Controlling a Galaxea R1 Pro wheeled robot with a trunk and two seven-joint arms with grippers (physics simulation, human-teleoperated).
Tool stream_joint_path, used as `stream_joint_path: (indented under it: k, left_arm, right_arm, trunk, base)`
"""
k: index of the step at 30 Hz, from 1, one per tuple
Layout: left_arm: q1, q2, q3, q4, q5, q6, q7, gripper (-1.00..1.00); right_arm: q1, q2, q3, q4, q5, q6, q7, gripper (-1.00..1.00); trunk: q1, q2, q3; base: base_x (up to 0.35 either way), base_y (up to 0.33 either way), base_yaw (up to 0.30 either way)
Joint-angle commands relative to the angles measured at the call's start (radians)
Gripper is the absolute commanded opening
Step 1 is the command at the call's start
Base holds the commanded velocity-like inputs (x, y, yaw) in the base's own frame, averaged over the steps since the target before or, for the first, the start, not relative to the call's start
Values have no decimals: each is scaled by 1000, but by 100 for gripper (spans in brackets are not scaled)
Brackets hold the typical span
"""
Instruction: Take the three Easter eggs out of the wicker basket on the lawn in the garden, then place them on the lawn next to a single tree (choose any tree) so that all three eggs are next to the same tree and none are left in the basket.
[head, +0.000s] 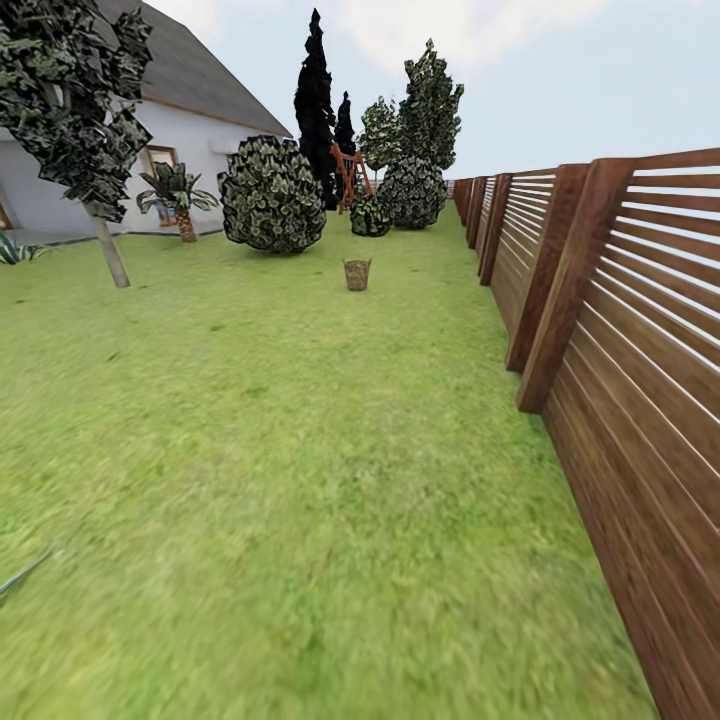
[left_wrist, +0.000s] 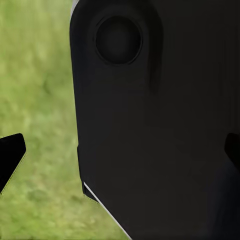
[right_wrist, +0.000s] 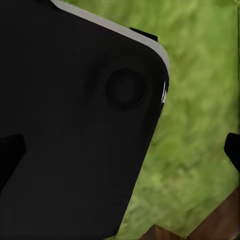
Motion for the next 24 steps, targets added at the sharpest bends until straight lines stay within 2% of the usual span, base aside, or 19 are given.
stream_joint_path:
  k: [1, 24]
  left_arm:
    - [0, 0, 0, -1, 0, 0, 1, 100]
    - [0, 1, 0, -1, 0, 0, 1, 100]
  right_arm:
    - [0, 0, 4, 1, 1, -3, 0, 100]
    - [0, 2, 4, 1, 1, -3, 0, 100]
  trunk:
    - [1, 0, -1]
    - [1, 0, -1]
  base:
    - [325, 0, 0]
    - [325, 0, 0]
